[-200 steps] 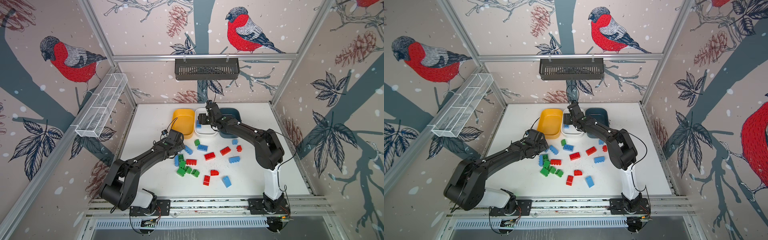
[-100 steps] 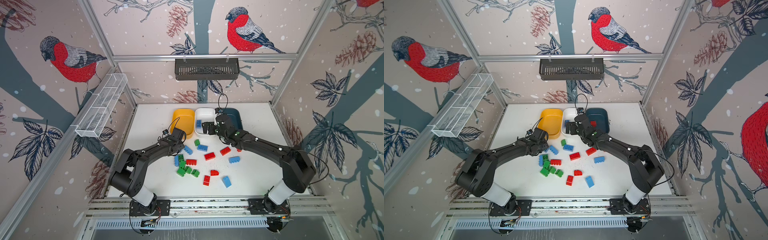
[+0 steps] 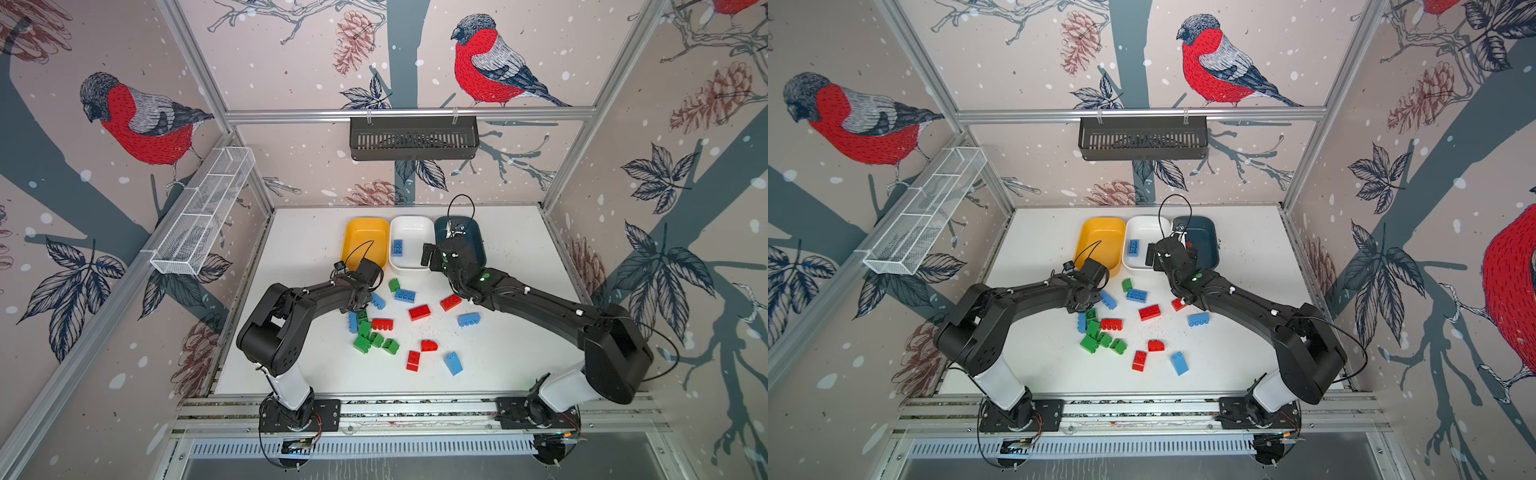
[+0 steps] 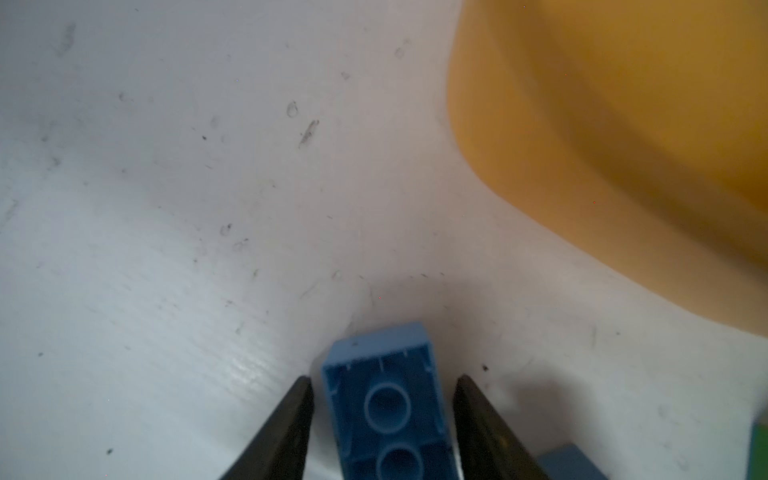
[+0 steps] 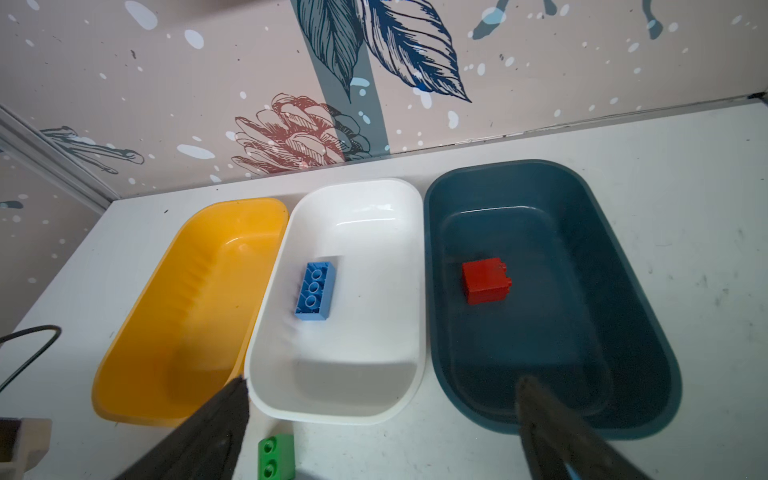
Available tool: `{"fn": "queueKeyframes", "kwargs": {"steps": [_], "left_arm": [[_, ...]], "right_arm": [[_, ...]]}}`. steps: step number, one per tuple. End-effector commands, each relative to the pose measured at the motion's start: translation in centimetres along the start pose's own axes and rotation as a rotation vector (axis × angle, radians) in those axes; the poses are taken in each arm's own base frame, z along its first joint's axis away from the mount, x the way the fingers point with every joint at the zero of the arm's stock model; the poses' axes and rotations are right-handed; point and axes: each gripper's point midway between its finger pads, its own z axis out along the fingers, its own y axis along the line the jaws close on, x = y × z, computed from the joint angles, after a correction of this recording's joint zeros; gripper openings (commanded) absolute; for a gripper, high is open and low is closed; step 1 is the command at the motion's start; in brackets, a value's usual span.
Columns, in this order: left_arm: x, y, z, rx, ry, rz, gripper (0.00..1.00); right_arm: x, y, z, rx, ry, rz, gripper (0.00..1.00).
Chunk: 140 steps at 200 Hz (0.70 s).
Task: Sort the legos into containers by color
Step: 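Grasp a light blue brick with the left gripper while the right withdraws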
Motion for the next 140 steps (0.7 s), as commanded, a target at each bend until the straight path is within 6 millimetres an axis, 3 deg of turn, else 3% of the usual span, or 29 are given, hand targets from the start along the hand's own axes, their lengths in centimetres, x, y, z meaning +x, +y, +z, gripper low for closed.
{"fn": "queueKeyframes", "kwargs": {"steps": [1,52,84,116,140], "left_arm": [[1.0,1.1,0.2,-0.042,0.032,0.009,0.49],[-0.3,0.7,-1.0,0.002,-0.02,0.014,0.38],[-1.3,1.0,-2.1,0.013,-0.072,0.037,0.29],[-2.8,1.5,-4.0,0.032,-0.14,0.013,0.26],[-4.5,0.3,-6.4,0.112,-0.198,-0.014,0.24]], "right_arm": [[-0.7,-1.1,-0.5,0.054,-0.035,0.017,0.99],[-2.1,-1.9,-1.6,0.052,-0.103,0.049,0.99],[-1.8,-2.7,-2.0,0.056,-0.115,0.064,1.0],[-1.2,-3.3,-2.2,0.081,-0.093,0.057,0.99],[-0.7,-3.7,-2.8,0.061,-0.098,0.075,0.99]]}}
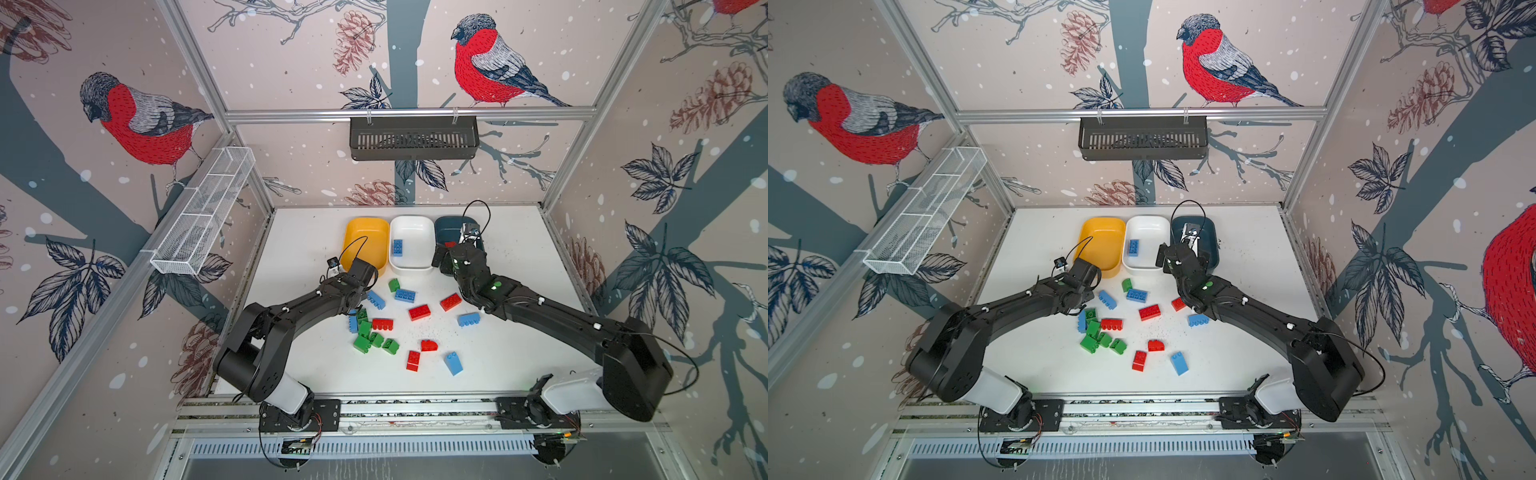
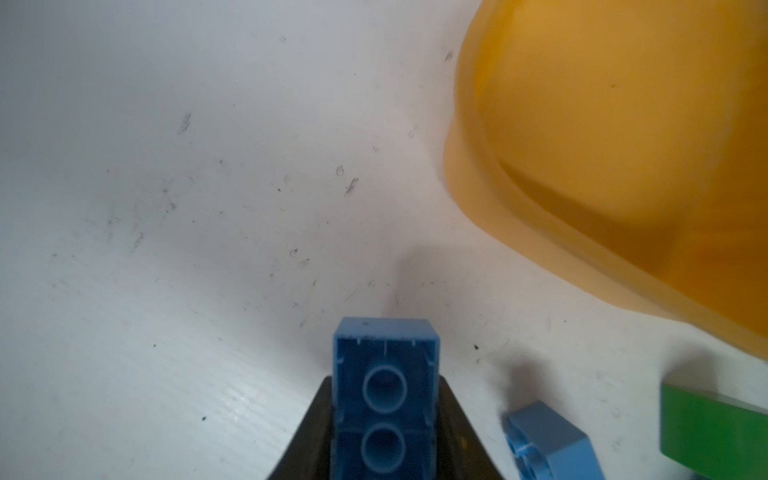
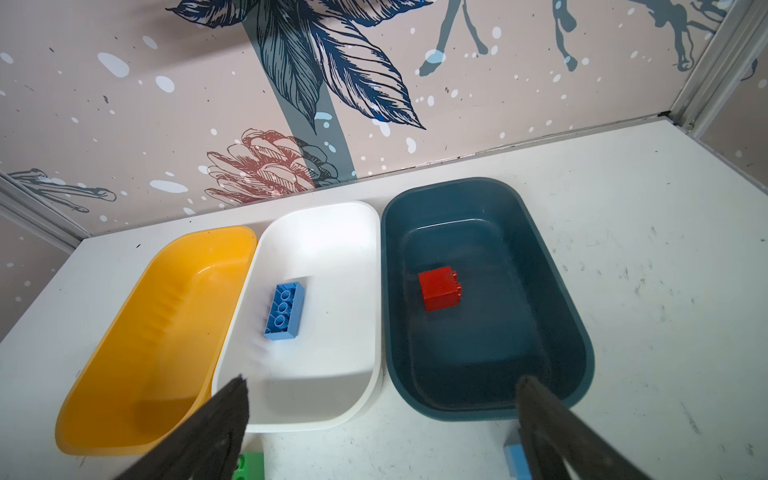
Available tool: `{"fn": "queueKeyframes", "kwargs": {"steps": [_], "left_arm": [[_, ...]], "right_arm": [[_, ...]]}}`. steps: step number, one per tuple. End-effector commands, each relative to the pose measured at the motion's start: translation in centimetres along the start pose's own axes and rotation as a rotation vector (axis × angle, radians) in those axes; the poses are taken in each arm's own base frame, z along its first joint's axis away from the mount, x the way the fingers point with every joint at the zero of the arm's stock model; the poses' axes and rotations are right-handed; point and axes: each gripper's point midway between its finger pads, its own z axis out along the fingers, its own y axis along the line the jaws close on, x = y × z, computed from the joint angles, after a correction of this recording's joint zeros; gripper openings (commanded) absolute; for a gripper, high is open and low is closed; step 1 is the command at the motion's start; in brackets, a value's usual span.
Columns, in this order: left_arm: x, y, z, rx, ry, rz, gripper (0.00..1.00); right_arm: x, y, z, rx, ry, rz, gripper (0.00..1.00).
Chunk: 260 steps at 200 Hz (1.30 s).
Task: Sort the legos into containers by color
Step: 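Grasp a light blue brick with the left gripper while the right withdraws, then carry the light blue brick into the white tub and open the left gripper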
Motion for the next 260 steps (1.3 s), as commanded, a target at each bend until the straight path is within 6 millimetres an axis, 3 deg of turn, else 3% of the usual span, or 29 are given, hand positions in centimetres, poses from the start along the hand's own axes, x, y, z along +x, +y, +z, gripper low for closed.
{"fn": "queueKeyframes", "kwargs": {"steps": [1,35,63,104,138,177,214,239,260], "left_arm": [[-2.0,-0.8,-1.7,0.042,-0.071,-0.006,0.24],[-4.4,-6.4,-4.8,0.27,-0.109,0.016,0.24],[-5.6,-11.3,-5.8,0.395,-0.085,0.06,0.24],[-5.7,-17.6,-4.6,0.474,-0.034,0.175,0.25],[-5.0,-21.6,-3.1,0.48,-0.003,0.256,0.25],[-4.5,-24.0,-0.9,0.437,-0.002,0.326,0.25],[-5.1,-25.5,1.0,0.394,-0.021,0.355,0.28],[-5.5,-26.0,1.5,0.362,-0.016,0.367,0.45],[-5.9,-26.1,0.6,0.378,-0.019,0.37,0.64]], "right_arm": [[0.0,-0.7,-0.6,0.003,-0.021,0.031,0.99],[-0.2,-1.1,-1.9,-0.055,-0.063,0.097,1.0],[-0.3,-2.5,-2.8,-0.028,-0.081,0.14,1.0],[1.0,-3.1,-4.3,-0.069,-0.045,0.1,0.99],[2.4,-5.4,-5.6,-0.035,-0.022,0.135,0.99],[4.2,-7.5,-6.7,-0.026,-0.011,0.186,1.0],[4.3,-8.2,-7.3,-0.045,-0.036,0.208,0.99],[4.0,-8.3,-7.4,-0.042,-0.038,0.207,0.99],[4.0,-8.2,-7.3,-0.046,-0.031,0.208,0.99]]}}
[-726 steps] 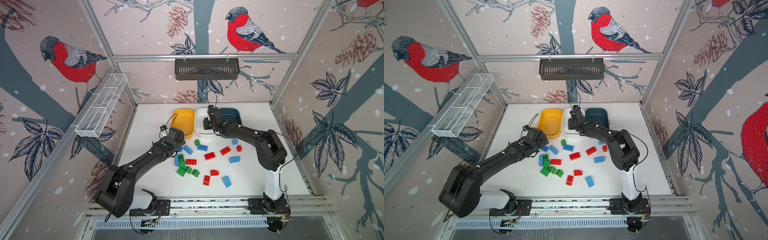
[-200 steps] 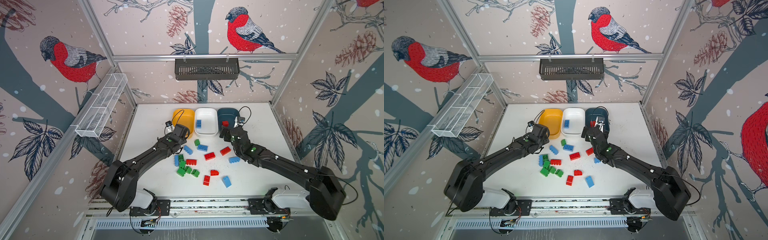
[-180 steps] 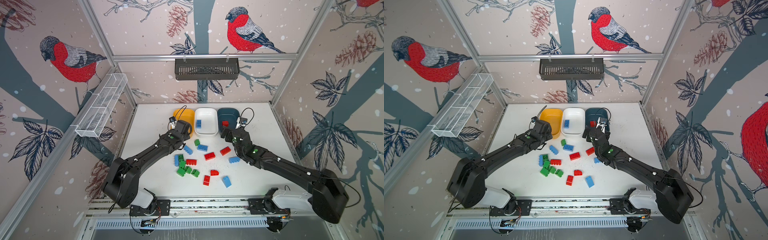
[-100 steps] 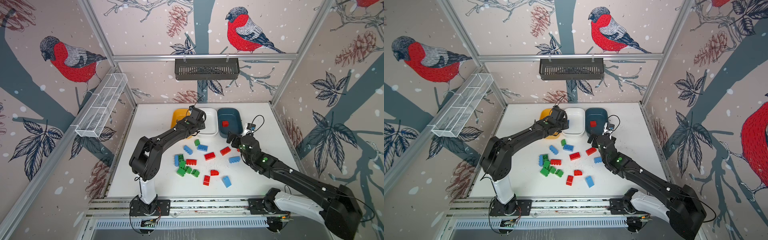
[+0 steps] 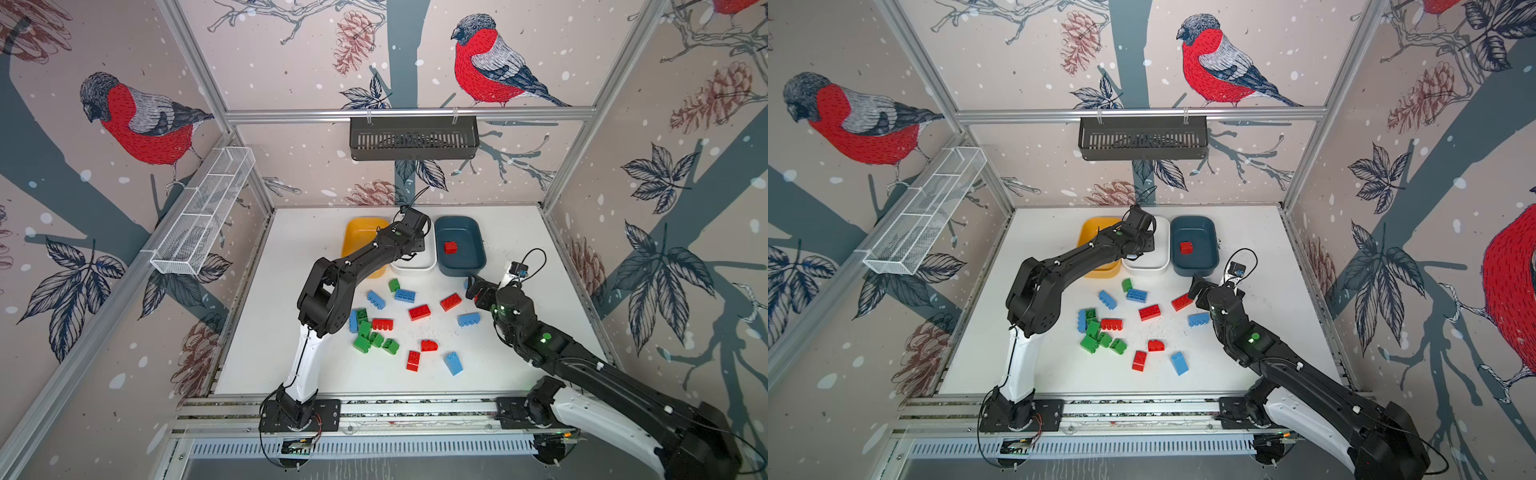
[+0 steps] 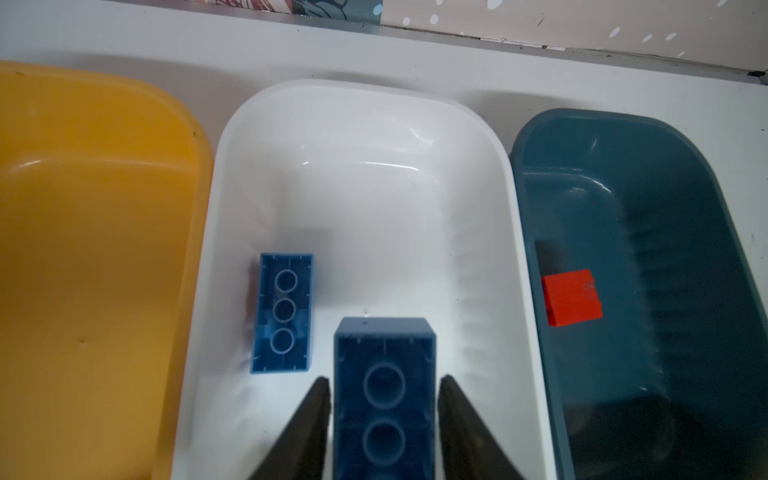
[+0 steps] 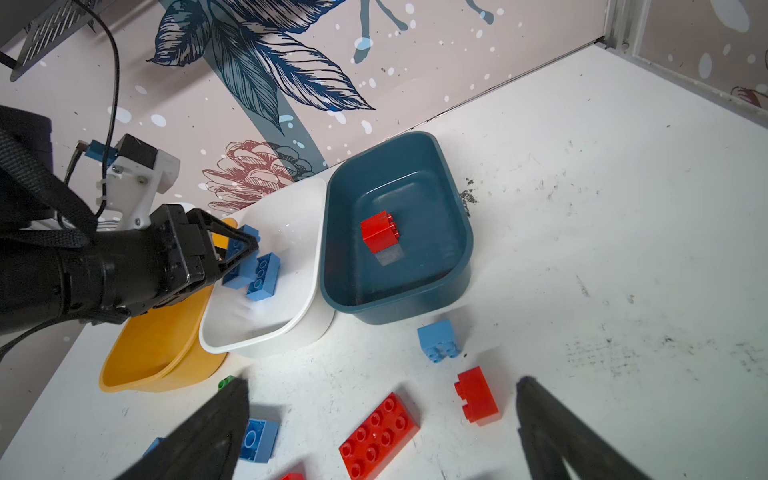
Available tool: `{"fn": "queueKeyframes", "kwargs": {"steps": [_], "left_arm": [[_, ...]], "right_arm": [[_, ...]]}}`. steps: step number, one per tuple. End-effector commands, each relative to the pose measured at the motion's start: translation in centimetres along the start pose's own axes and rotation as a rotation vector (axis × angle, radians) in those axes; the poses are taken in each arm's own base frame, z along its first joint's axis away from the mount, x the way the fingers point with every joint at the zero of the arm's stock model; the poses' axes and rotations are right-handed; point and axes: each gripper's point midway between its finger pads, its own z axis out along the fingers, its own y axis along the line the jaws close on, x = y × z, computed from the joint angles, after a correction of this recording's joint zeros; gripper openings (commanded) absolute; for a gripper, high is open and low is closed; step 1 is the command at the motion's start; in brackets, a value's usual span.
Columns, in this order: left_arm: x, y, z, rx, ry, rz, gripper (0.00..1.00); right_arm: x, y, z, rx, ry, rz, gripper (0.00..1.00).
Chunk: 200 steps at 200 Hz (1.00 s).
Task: Sort the legos into containers by color
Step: 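Carry the light blue brick into the white tub and open the left gripper, then lower the right gripper onto a large red brick while the left returns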
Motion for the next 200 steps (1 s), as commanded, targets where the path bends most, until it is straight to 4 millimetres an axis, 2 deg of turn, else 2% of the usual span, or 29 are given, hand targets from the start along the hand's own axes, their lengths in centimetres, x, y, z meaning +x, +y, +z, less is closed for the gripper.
{"fn": "queueKeyframes", "kwargs": {"steps": [1,30,57,90,118,155,172,200], "left_arm": [[-0.1,0.6,-0.9,-0.029,0.009,0.027,0.65],[0.0,0.8,-3.1,-0.01,-0.003,0.01,0.75],[1.7,1.3,-5.4,0.017,0.005,-0.015,0.8],[6.3,1.4,-7.6,0.05,0.06,0.035,0.88],[10.7,0.2,-9.0,0.167,0.133,0.183,0.98],[15.8,-1.1,-10.1,0.31,0.249,0.291,0.97],[17.3,-1.7,-10.5,0.333,0.271,0.346,0.97],[19.4,-1.9,-10.0,0.342,0.317,0.379,0.97]], "right_arm": [[-0.2,0.4,0.0,-0.014,0.002,0.015,0.99],[0.2,0.6,0.4,-0.019,0.019,0.016,1.0],[0.5,1.0,0.9,-0.022,0.033,0.009,0.99],[0.9,1.0,1.7,0.001,0.062,0.004,0.99],[1.4,0.3,2.3,0.034,0.083,0.031,0.99],[1.7,-0.8,2.9,0.045,0.098,0.078,1.0],[1.5,-1.2,3.1,0.054,0.102,0.088,0.99],[1.3,-1.5,3.1,0.063,0.108,0.084,0.99]]}}
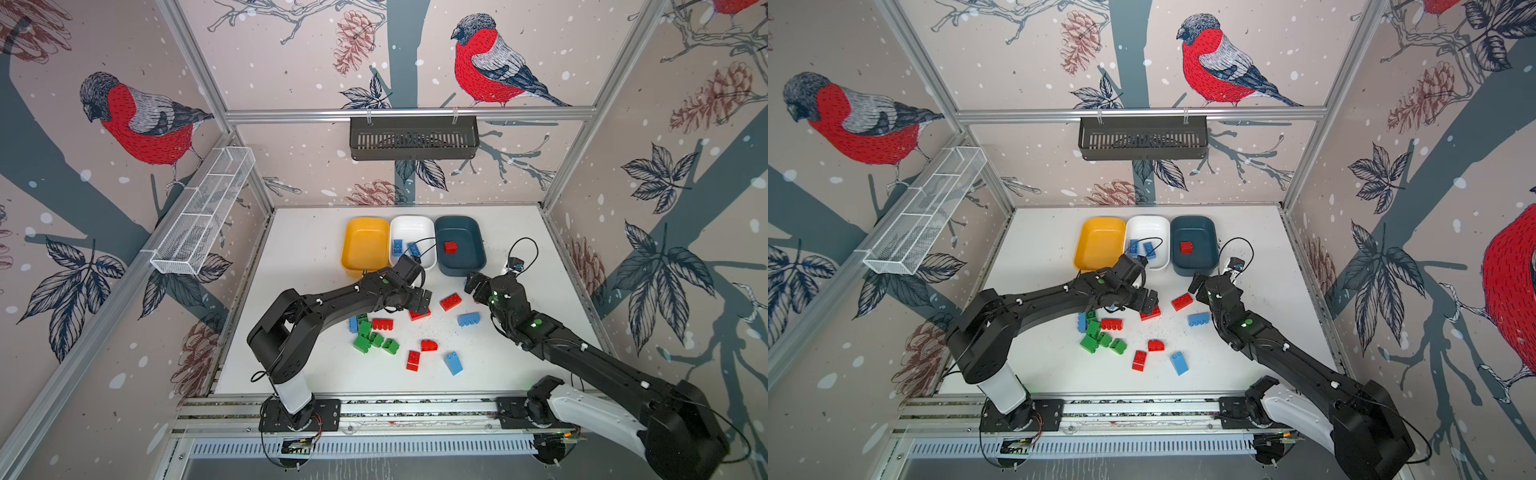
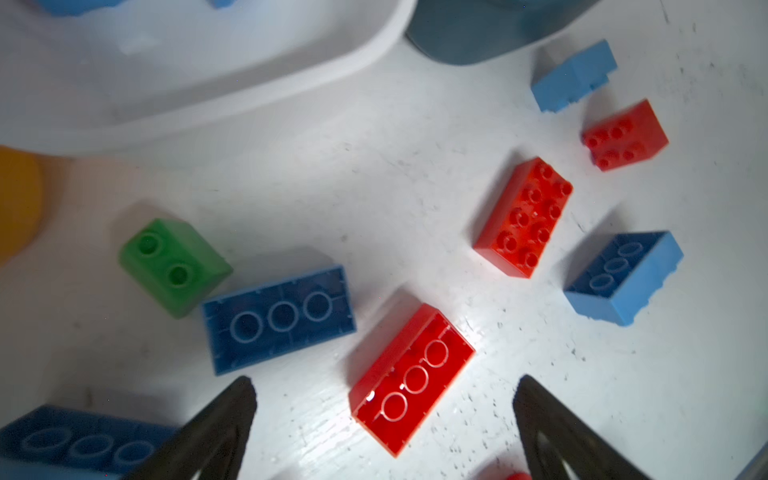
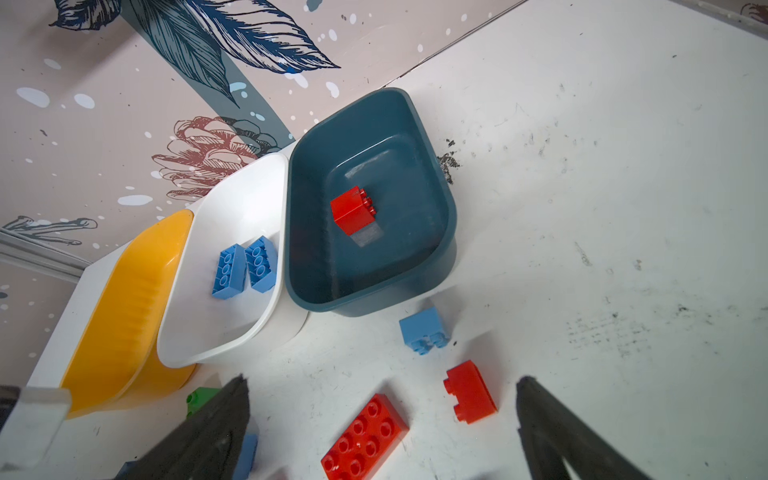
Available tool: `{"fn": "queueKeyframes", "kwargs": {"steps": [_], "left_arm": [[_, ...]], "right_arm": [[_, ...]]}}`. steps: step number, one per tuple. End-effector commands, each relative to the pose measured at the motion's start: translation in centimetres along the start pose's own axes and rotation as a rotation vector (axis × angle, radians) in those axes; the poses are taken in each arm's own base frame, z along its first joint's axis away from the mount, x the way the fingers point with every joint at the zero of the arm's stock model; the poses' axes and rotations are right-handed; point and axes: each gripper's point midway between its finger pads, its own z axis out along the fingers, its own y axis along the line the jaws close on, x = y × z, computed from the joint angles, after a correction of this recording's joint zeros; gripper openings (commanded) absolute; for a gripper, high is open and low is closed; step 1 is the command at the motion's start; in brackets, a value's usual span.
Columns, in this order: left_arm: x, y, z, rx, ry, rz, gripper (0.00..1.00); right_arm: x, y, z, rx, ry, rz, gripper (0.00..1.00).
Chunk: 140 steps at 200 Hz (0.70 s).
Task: Sort the legos into containers by color
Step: 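Lower the right gripper onto a large red brick while the left returns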
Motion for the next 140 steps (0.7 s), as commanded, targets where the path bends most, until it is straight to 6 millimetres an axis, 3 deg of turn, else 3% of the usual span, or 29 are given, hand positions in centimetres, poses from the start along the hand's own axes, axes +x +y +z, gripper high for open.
{"fn": "queueKeyframes", "kwargs": {"steps": [1,31,64,102,123,140], "left_arm": [[0.5,-1.0,0.6,0.051,0.014,0.048,0.97],[1.6,-1.1,1.4,0.057,0.048,0.054,0.96],[1.9,-1.3,1.2,0.077,0.03,0.032,0.96],[1.8,-0.8,1.2,0.061,0.004,-0.017,0.97],[1.4,-0.6,0.7,0.044,-0.025,-0.032,0.97],[1.7,-0.1,0.3,0.031,-0.039,-0.044,0.97]], "right_arm": [[-0.2,0.3,0.0,-0.01,0.007,0.013,0.99],[1.0,0.4,0.1,-0.036,0.063,-0.036,0.99],[5.7,1.8,0.9,-0.154,0.257,-0.168,0.99],[10.1,2.1,2.5,-0.141,0.447,-0.38,0.97],[10.5,2.4,3.3,-0.14,0.451,-0.416,1.0],[11.0,2.6,4.0,-0.148,0.47,-0.446,0.95]]}}
